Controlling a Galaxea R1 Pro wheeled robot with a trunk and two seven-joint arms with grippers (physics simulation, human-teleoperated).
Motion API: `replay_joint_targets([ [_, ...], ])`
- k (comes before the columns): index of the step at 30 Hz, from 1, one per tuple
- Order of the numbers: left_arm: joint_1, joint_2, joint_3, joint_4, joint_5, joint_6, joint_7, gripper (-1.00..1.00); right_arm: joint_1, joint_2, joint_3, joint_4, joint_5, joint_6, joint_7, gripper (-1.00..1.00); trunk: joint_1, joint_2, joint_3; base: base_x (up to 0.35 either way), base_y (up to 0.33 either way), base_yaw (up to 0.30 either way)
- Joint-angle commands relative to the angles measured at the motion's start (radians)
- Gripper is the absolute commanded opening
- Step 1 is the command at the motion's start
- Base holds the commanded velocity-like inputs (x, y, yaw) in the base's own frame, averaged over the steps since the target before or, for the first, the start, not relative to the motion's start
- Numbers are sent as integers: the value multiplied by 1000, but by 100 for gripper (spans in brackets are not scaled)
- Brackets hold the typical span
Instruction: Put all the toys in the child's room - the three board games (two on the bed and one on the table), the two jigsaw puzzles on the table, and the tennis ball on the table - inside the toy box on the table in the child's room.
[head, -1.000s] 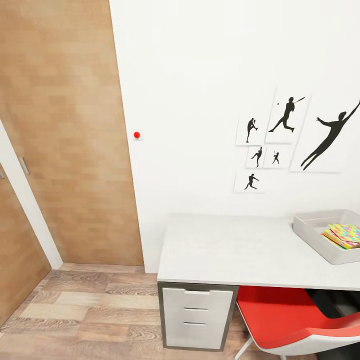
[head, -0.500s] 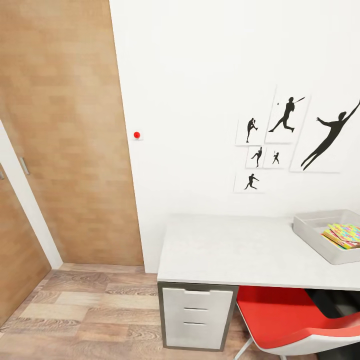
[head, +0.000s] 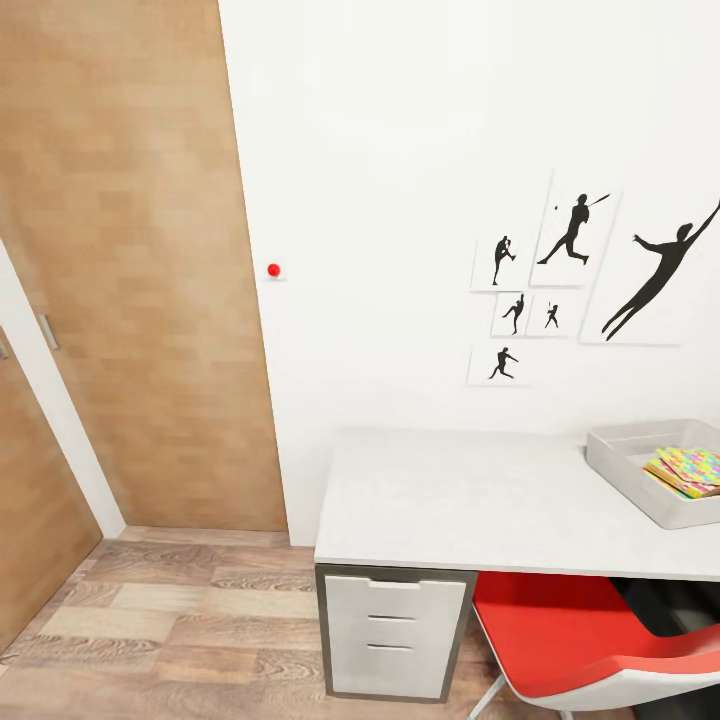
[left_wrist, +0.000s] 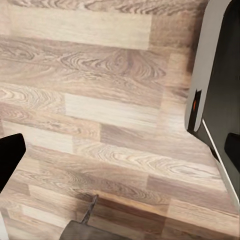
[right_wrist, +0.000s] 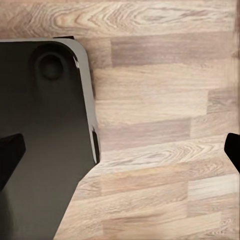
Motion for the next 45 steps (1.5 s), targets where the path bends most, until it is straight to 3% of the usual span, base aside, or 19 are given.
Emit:
replay_joint_targets([
  [1, 4, -2, 8, 3, -11, -6, 4, 100, 1, 1, 9, -1, -8, -2, -14, 100, 1, -1, -1, 0, 0, 0],
  [9, 35, -10, 10, 4, -13, -9, 4, 100, 10, 6, 10, 0, -6, 9, -35, 100, 1, -1, -1, 0, 0, 0],
  [19, 50, -49, 10, 4, -13, -8, 4, 100, 23, 9, 10, -2, -6, 68, -37, 100, 1, -1, -14, 0, 0, 0],
  [30, 51, -57, 18, -4, -10, -10, 3, 100, 24, 7, 10, -2, -4, 69, -37, 100, 1, -1, -27, 0, 0, 0],
  [36, 37, -58, 22, -105, -5, -11, 2, 100, 24, 11, 9, -20, -2, 67, -37, 100, 1, -1, -27, 0, 0, 0],
  [41, 35, -57, 23, -137, -5, -11, 2, 100, 24, 14, 5, -55, -5, 67, -34, 100, 1, -1, -27, 0, 0, 0],
  [45, 35, -57, 23, -143, -5, -10, 2, 100, 24, 39, 4, -62, -4, 67, -32, 100, 1, -1, -27, 0, 0, 0],
])
